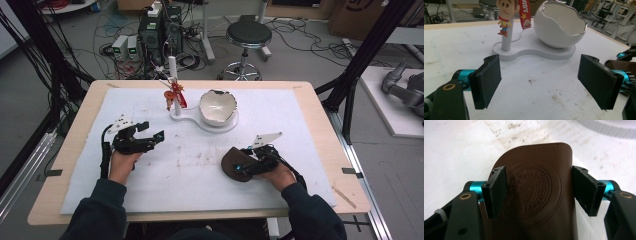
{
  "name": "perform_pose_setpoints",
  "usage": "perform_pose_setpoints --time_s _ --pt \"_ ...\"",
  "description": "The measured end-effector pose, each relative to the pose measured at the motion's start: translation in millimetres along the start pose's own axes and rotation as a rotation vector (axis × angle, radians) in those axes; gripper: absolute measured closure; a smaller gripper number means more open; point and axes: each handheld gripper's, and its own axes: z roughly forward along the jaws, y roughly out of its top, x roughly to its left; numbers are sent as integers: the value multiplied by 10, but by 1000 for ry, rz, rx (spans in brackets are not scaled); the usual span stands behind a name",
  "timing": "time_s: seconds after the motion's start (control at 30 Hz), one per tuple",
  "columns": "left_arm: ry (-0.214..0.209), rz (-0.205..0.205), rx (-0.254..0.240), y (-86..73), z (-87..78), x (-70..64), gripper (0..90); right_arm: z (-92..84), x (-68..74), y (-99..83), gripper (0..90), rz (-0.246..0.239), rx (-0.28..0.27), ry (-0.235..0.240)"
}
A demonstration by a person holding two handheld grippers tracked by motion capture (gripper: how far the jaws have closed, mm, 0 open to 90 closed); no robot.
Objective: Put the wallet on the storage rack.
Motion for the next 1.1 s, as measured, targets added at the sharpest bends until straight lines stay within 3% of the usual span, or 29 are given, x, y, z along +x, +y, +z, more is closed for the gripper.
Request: perform_pose_setpoints --time_s 0.17,0.27,0.4,0.53,0.63,0.73,0.8,0.97,1.1 --pt "-51 -24 16 3 88 -58 188 67 15 53 319 -14 -16 -14" --pt "-114 -42 31 -1 181 -121 237 92 28 84 320 -49 -24 -24" --pt "-188 -35 73 -13 341 -236 251 101 85 114 323 -118 -39 -57" --pt "-268 6 148 -47 560 -439 251 99 143 131 326 -186 -53 -76" --pt "-294 26 192 -81 675 -562 251 102 166 140 328 -213 -63 -81" --pt "-296 53 219 -102 709 -602 251 105 157 139 331 -181 -71 -43" --pt "-299 41 218 -97 703 -589 251 103 155 141 337 -167 -72 -40" --pt "-342 31 223 -108 724 -608 290 60 212 168 423 -254 -109 -62" --pt "-398 42 252 -130 784 -692 394 54 219 174 440 -270 -123 -65"
